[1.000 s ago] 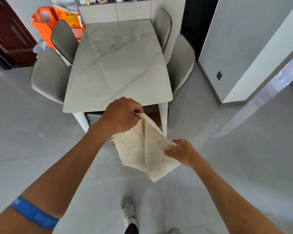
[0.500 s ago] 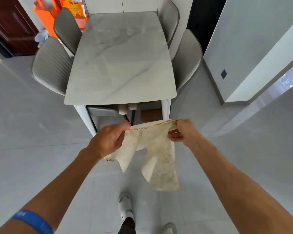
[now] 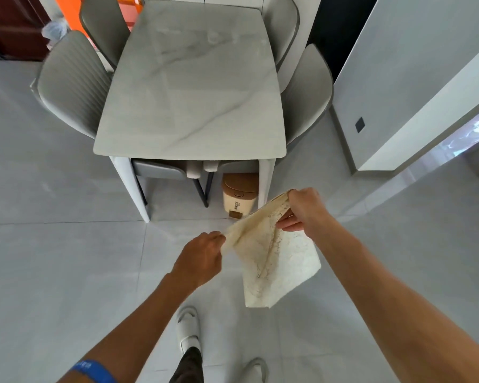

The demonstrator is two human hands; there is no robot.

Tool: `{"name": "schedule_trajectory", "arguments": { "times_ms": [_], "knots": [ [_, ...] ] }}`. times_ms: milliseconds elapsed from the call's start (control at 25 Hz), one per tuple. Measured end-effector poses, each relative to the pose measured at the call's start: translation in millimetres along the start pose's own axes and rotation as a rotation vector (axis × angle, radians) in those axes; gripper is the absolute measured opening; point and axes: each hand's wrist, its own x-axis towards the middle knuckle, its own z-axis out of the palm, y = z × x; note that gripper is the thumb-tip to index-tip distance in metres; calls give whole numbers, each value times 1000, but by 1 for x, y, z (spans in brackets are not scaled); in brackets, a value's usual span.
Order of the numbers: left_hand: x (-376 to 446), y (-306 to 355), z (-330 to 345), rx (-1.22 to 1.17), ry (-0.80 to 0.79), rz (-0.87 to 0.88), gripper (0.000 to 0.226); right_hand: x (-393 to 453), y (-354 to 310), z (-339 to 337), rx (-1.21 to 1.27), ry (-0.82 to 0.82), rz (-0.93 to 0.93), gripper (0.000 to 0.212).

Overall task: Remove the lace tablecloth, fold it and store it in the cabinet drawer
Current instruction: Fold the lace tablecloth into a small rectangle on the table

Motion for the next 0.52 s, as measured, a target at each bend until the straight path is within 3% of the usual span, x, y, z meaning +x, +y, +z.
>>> {"name": "schedule_trajectory", "arguments": {
  "times_ms": [120,240,520],
  "knots": [
    [10,34,26,58,-86,-156,62,-10,-5,-6,173,3,23,38],
    [21,71,50,-63,-41,-288,80,-23,-11,-10,346,-6,50,33],
    [46,69,38,-102,333,-396,29,-41,-9,-32,411,-68,57,26]
  ]
}}
